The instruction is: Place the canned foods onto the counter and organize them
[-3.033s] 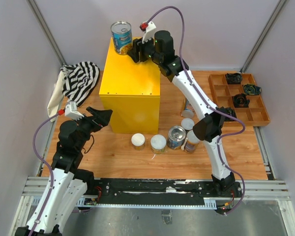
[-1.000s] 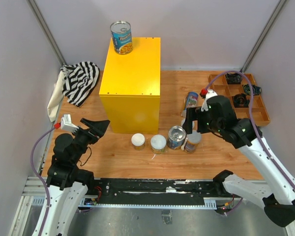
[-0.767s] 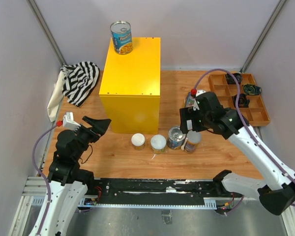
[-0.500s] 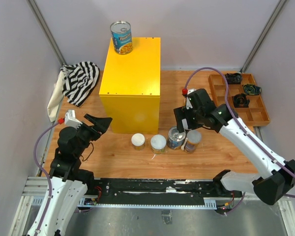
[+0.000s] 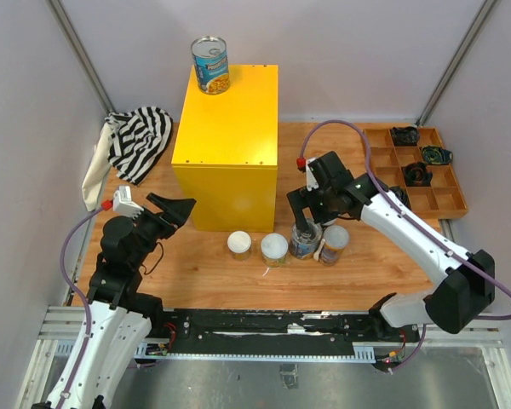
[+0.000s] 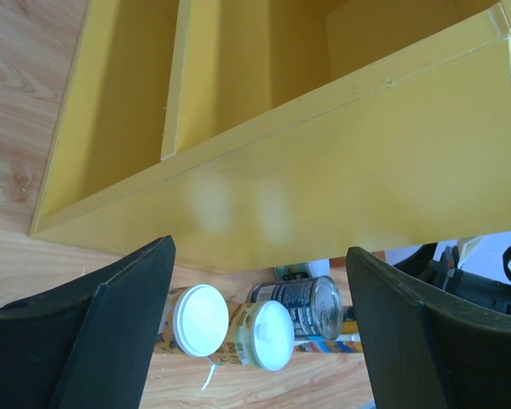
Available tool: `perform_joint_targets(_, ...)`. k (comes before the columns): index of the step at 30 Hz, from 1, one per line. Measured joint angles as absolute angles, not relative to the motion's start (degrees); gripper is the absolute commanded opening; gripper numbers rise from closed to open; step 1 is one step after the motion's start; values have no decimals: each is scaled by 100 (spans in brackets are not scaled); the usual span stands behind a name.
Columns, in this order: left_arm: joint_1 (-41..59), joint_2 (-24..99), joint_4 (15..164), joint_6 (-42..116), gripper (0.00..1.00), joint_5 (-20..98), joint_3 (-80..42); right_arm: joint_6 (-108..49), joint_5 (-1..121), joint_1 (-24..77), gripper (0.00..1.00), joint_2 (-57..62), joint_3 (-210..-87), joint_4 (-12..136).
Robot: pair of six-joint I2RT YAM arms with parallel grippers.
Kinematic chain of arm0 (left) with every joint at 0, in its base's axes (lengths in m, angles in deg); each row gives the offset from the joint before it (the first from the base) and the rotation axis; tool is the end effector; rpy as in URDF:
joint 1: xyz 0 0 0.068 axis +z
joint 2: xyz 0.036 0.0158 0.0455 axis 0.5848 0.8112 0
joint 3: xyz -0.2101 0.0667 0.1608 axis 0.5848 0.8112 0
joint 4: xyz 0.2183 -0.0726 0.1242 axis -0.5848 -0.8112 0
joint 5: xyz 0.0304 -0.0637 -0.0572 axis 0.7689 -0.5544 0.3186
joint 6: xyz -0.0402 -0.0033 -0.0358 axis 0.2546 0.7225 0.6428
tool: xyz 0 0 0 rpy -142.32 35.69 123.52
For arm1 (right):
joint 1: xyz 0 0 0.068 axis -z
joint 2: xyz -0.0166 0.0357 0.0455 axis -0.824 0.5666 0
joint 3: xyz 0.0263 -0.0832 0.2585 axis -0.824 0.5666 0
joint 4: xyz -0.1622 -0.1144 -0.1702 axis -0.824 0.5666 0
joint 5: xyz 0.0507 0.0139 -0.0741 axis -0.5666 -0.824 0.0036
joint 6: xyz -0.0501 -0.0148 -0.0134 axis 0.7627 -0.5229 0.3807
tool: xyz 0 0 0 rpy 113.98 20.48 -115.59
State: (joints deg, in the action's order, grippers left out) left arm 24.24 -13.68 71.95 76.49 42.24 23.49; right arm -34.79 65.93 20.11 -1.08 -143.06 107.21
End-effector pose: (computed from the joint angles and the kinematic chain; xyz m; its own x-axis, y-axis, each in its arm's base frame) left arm 0.1208 -0.0279 0.2875 -0.3212 -0.7295 -0.6038 0.0538 0.6225 -0.7808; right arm 0.2256 0.1615 0.3120 -0.7651 -0.2813 -0.5792 -0.4398 0.8854 0.1509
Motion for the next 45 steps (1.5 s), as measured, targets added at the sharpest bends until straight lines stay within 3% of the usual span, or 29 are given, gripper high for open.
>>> perform_joint_targets(45, 2424, -1125, 7672, 7654, 86, 4104, 2504, -3240, 6252, 1847, 98, 386, -13821, 10444)
